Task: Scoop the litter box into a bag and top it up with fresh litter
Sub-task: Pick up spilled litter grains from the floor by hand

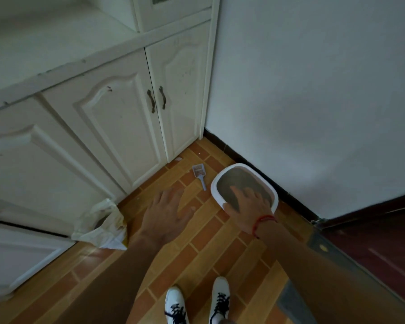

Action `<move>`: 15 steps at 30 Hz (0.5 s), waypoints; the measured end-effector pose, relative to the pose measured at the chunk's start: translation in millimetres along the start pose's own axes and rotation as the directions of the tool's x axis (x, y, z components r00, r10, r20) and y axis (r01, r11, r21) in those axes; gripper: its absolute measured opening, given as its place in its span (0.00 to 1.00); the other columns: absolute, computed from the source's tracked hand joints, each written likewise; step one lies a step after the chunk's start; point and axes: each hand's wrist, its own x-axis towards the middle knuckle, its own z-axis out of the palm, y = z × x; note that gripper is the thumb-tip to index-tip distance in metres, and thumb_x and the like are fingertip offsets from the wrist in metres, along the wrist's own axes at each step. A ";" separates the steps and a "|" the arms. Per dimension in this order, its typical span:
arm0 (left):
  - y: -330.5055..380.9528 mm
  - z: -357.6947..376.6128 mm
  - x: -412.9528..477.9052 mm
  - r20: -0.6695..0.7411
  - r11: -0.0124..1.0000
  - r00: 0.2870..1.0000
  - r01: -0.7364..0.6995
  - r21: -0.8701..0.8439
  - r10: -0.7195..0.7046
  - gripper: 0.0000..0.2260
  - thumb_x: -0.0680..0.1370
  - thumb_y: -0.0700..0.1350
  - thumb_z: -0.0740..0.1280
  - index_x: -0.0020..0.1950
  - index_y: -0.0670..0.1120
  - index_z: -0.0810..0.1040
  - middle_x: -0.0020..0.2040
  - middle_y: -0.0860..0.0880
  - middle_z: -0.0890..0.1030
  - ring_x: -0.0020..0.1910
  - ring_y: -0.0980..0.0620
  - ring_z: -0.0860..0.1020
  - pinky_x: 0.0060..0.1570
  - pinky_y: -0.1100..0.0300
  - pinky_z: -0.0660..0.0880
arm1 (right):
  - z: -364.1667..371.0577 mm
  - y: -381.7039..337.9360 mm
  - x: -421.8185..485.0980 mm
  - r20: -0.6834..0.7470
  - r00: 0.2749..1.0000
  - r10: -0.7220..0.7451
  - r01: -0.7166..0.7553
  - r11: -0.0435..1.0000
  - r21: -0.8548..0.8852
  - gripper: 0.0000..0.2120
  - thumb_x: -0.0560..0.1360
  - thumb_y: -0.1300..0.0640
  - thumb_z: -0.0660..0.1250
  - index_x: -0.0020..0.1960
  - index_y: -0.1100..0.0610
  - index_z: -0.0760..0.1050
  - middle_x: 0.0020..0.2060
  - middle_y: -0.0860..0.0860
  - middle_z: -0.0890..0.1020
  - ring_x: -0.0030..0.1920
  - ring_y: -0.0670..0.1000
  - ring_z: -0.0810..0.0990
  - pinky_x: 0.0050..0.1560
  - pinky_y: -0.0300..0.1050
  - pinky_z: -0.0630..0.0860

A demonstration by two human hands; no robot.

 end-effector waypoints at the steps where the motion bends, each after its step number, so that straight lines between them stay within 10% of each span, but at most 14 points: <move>1: -0.4 6.8 2.1 0.016 1.000 1.000 0.012 0.003 -0.012 0.37 0.74 0.70 0.47 0.74 0.49 0.67 0.73 0.44 0.68 0.71 0.42 0.66 0.66 0.42 0.69 | 7.6 5.0 4.4 0.012 1.000 -0.007 0.007 1.000 -0.002 0.30 0.77 0.37 0.55 0.76 0.45 0.57 0.70 0.55 0.67 0.67 0.58 0.66 0.65 0.57 0.64; 15: -78.4 248.0 53.6 0.134 0.988 0.979 0.153 0.002 -0.152 0.39 0.73 0.71 0.48 0.75 0.49 0.65 0.73 0.45 0.68 0.71 0.42 0.67 0.65 0.43 0.70 | 253.5 81.8 114.1 0.198 0.980 -0.014 0.020 0.999 -0.028 0.29 0.78 0.38 0.53 0.77 0.45 0.54 0.70 0.54 0.68 0.68 0.57 0.67 0.66 0.56 0.66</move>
